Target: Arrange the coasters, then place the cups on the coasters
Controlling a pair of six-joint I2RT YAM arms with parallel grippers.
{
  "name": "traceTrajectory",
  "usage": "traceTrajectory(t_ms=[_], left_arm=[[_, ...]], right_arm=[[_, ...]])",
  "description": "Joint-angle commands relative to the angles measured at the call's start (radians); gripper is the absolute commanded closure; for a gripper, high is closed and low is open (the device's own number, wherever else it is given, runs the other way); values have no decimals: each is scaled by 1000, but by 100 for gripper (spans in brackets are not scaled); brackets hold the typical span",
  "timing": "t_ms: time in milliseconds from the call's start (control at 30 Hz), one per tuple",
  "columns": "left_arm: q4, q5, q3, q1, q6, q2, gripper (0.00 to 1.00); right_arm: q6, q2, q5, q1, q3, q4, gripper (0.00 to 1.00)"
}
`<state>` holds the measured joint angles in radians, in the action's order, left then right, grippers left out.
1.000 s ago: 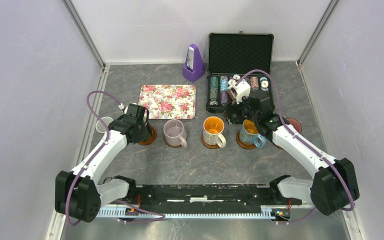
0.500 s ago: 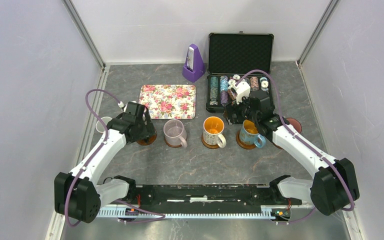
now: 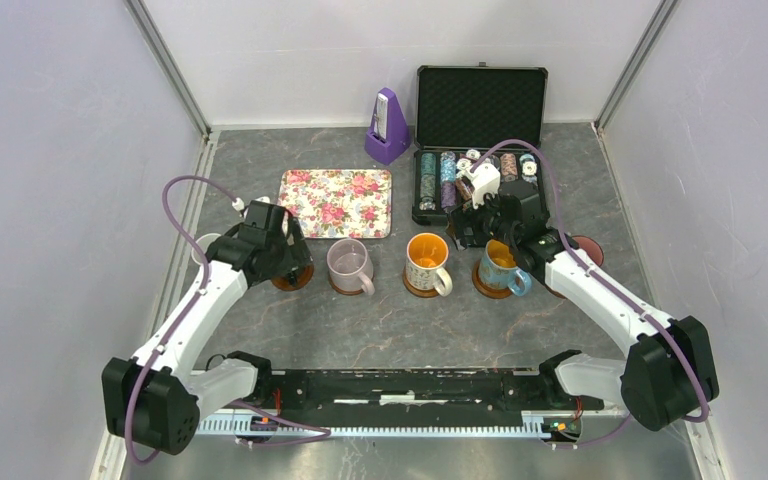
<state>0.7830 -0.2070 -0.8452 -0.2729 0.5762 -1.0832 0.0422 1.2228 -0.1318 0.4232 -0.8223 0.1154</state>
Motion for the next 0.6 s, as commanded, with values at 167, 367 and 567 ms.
traceTrajectory(t_ms=[167, 367, 567], left_arm=[[110, 50, -152, 16, -181, 86, 0], [247, 90, -292, 111, -268, 93, 0], [278, 225, -490, 268, -366, -63, 0]], right_arm=[[12, -7, -20, -4, -35, -13, 2], [10, -2, -37, -3, -47, -14, 2], [32, 24, -47, -4, -99, -2, 2]])
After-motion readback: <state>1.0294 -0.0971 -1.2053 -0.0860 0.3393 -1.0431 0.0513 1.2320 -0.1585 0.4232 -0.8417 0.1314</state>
